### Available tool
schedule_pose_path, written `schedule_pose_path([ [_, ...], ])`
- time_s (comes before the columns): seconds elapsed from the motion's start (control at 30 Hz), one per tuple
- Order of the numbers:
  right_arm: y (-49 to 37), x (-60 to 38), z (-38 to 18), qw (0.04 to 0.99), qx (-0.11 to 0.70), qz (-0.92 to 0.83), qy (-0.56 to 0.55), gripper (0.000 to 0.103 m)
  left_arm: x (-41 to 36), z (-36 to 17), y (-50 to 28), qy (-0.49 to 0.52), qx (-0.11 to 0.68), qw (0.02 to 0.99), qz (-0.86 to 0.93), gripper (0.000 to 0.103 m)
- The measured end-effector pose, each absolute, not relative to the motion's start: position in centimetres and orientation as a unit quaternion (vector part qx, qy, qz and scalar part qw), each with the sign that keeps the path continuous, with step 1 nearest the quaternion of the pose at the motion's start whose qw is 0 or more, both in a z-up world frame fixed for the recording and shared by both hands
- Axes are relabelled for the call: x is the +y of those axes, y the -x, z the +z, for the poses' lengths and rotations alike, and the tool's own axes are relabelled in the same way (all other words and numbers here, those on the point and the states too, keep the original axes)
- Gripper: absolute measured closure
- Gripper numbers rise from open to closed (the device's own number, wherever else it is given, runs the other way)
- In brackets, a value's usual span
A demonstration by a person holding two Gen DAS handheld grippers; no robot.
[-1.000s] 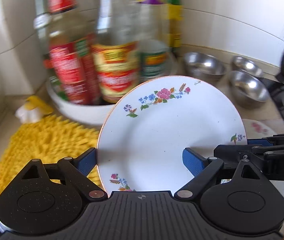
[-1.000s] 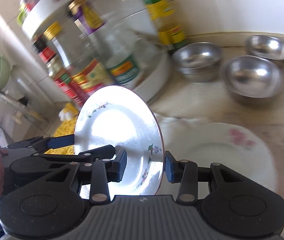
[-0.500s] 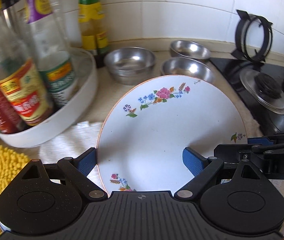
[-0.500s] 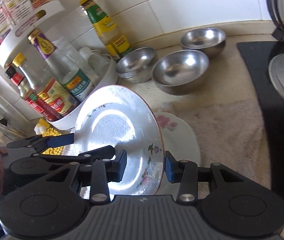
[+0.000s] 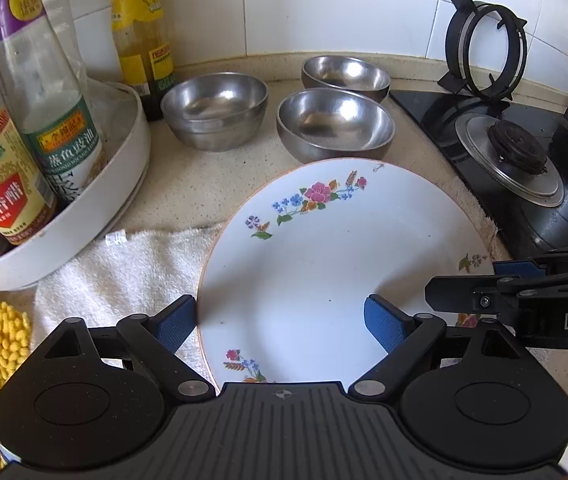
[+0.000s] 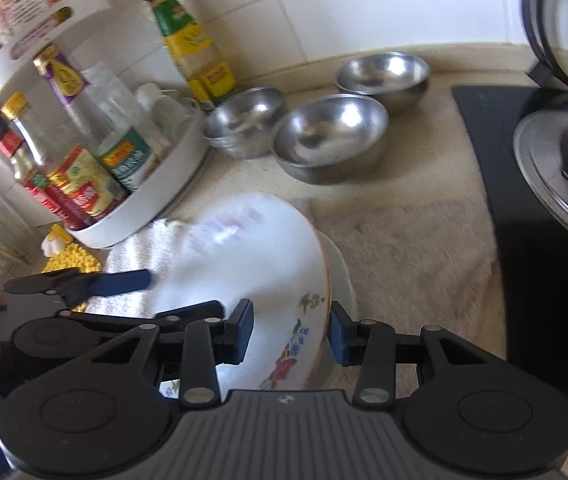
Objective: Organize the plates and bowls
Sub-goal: 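Carry the floral-rim plate onto the plate stack and open the right gripper, then move the right gripper to a steel bowl and grasp its rim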
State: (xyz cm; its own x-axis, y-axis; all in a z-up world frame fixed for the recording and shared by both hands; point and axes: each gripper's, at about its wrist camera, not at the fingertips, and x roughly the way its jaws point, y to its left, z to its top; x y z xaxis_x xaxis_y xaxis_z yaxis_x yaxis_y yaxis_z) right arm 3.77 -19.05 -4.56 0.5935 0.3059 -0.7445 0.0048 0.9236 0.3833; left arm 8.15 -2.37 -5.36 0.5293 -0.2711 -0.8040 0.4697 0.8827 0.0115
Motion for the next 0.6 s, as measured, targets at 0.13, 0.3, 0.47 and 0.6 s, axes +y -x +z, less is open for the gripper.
schedule_pose_path([
  [0.13,-4.2,-19.1,-4.5,0.882,0.438,0.075,-0.159,0.058,-2.9,-5.6,-8.2,-0.117,0.434,0.866,-0.218,0.02],
  [0.3,-4.7,-21.3,-3.3,0.897,0.411,0.058,-0.153,0.057,-2.5,-5.0,-8.4,-0.111,0.422,0.877,-0.199,0.017],
  [0.47,-6.2,-23.4,-2.7,0.899,0.406,0.057,-0.153,0.057,-2.3,-4.2,-9.2,-0.105,0.415,0.885,-0.184,0.016],
  [0.6,-8.2,-24.9,-2.0,0.901,0.402,0.067,-0.145,0.057,-3.1,-3.6,-10.2,-0.11,0.407,0.889,-0.179,0.014],
])
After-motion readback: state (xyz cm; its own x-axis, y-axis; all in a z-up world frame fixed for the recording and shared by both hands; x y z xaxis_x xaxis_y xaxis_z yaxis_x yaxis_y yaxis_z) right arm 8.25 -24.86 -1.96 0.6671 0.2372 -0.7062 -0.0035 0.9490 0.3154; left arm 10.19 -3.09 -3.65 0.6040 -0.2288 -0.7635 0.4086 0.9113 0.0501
